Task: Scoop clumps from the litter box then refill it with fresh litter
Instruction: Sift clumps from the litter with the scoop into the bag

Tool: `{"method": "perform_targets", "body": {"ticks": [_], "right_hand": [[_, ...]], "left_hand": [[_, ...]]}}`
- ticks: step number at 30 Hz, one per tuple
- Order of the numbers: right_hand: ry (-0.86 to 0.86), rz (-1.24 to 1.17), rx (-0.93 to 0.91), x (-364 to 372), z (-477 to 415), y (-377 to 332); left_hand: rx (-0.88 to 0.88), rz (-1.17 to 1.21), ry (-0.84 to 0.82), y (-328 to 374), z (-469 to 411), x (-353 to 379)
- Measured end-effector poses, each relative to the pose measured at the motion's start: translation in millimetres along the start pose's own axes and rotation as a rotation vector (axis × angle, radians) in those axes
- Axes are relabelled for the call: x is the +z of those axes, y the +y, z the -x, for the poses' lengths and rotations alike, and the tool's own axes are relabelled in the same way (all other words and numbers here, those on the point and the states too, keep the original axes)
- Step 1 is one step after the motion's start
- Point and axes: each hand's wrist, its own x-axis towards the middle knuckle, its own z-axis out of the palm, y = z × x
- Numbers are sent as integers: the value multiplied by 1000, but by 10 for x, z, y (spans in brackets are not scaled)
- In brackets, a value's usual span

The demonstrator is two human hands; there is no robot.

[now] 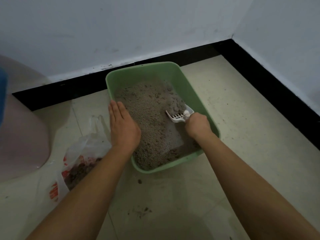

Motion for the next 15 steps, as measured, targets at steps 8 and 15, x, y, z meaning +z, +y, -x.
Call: {"method": "perform_targets", "body": {"ticks": [8,15], "right_hand": [[18,-44,-55,6,-746,-374],[30,-243,-85,237,-958,-469]], "left_hand": [[12,-6,64,-52,-37,102],[11,28,87,-44,-29,110]]}}
